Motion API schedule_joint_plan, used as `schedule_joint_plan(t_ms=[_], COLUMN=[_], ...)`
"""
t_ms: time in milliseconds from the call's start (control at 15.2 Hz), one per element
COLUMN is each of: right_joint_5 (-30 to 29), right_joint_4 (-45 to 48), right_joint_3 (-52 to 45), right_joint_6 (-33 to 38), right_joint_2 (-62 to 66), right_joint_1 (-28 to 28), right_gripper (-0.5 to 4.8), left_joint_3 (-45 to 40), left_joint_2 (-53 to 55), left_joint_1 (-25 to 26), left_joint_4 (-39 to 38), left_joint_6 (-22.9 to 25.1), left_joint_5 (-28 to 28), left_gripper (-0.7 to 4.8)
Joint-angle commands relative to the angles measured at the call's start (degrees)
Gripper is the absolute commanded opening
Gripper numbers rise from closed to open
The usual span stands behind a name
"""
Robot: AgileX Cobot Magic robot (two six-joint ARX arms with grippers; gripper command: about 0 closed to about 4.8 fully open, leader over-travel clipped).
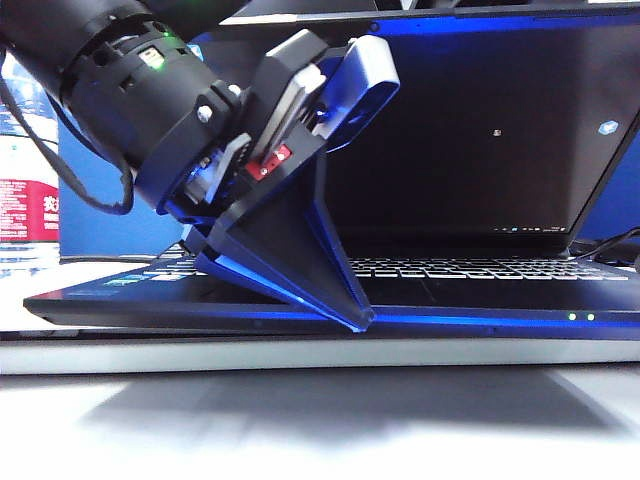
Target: Close the lid of the black laptop.
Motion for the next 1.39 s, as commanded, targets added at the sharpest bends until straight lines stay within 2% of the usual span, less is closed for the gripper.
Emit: schedule_joint_plan(t_ms=[66, 264, 330, 396, 594, 792, 1122, 1385], right_joint_5=[0.20, 0.22, 0.22, 0.24, 0.20, 0.22, 0.22, 0.15], right_joint_4=[-1.29, -1.38, -1.51, -1.66, -1.60, -1.20, -0.81, -0.96], right_joint_3=[-0.09, -0.09, -0.09, -0.09, -0.09, -0.09, -0.09, -0.07], right_joint_6=[-0.37, -0.37, -0.37, -0.39, -0.39, -0.39, -0.39, -0.39], right_joint_2=[-0.20, -0.20, -0.20, -0.20, -0.20, -0.20, -0.20, -0.20], right_joint_1=[0.22, 0.22, 0.22, 0.22, 0.22, 0.20, 0.20, 0.22], right_gripper=[-0.06, -0.06, -0.06, -0.06, -0.06, -0.06, -0.06, -0.06], left_joint_3=[0.13, 0.15, 0.15, 0.15, 0.15, 0.13, 0.13, 0.11], left_joint_2=[-0.07, -0.20, -0.20, -0.20, -0.13, -0.13, -0.07, 0.15], left_joint_1=[0.13, 0.13, 0.13, 0.02, -0.31, -0.72, -4.63, -4.66], left_joint_4=[2.23, 3.87, 5.88, 7.85, 8.35, 6.12, -1.16, -5.05], left_joint_6=[0.02, -0.24, -0.24, -0.98, -1.14, -1.03, 2.62, 5.25], left_joint_5=[4.70, 10.82, 15.10, 16.04, 13.03, 17.40, 15.30, 5.90], left_gripper=[-0.03, -0.03, -0.03, -0.03, -0.03, -0.03, -0.03, -0.05])
